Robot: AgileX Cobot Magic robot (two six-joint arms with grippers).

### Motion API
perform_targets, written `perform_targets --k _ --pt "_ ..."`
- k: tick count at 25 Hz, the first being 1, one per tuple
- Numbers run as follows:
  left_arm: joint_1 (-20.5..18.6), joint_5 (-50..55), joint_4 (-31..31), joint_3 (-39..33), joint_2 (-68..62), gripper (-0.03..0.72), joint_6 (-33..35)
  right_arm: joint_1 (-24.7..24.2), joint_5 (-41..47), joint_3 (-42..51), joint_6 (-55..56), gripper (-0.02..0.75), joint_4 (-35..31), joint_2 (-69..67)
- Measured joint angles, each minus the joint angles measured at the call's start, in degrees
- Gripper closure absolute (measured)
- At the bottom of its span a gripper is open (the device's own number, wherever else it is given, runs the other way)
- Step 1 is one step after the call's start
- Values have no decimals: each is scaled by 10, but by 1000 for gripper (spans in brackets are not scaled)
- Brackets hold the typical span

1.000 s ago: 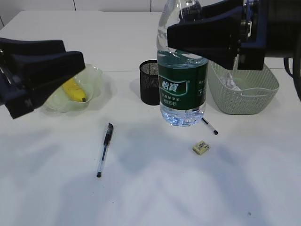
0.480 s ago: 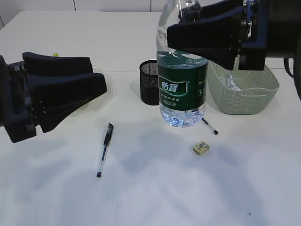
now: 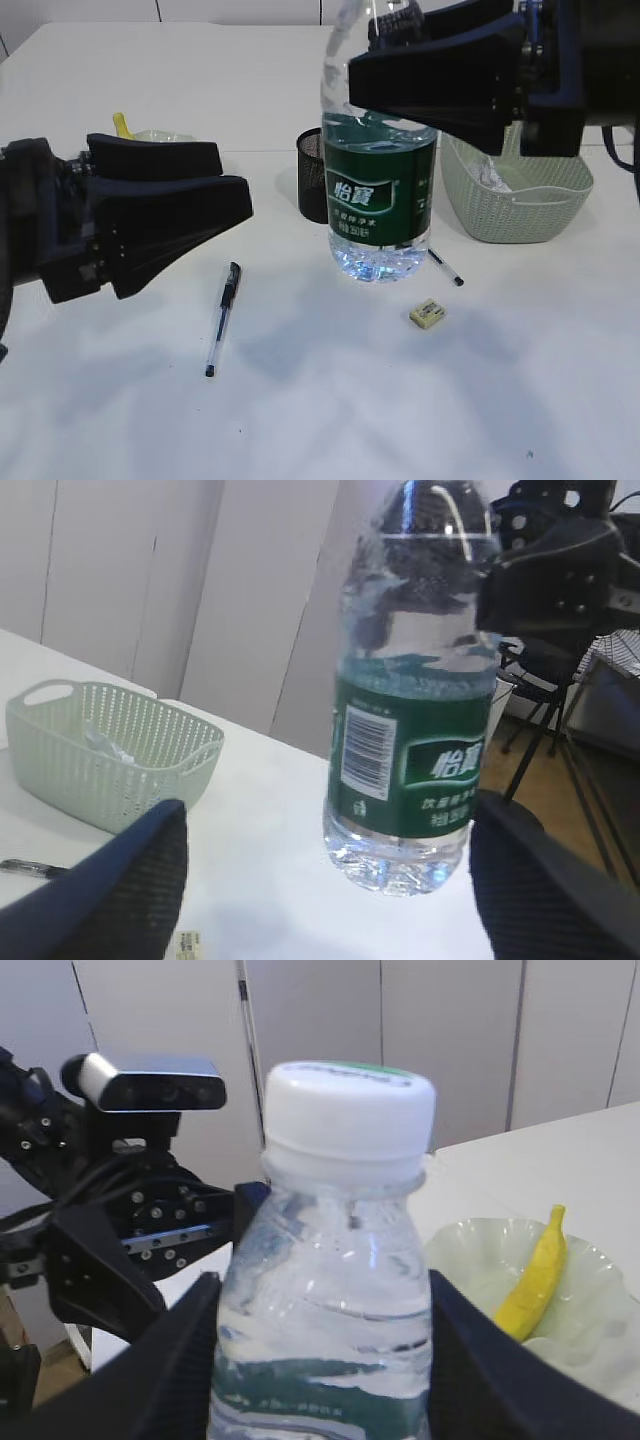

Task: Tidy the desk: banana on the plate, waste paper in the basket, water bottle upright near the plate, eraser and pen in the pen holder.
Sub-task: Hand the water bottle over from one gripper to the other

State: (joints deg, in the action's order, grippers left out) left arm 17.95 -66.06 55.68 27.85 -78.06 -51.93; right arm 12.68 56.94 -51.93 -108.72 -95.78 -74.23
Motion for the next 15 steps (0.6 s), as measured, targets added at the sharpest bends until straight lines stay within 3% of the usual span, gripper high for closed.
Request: perform_targets --k 15 --pt "106 -4 -14 92 -51 59 -5 0 29 0 -2 330 0 0"
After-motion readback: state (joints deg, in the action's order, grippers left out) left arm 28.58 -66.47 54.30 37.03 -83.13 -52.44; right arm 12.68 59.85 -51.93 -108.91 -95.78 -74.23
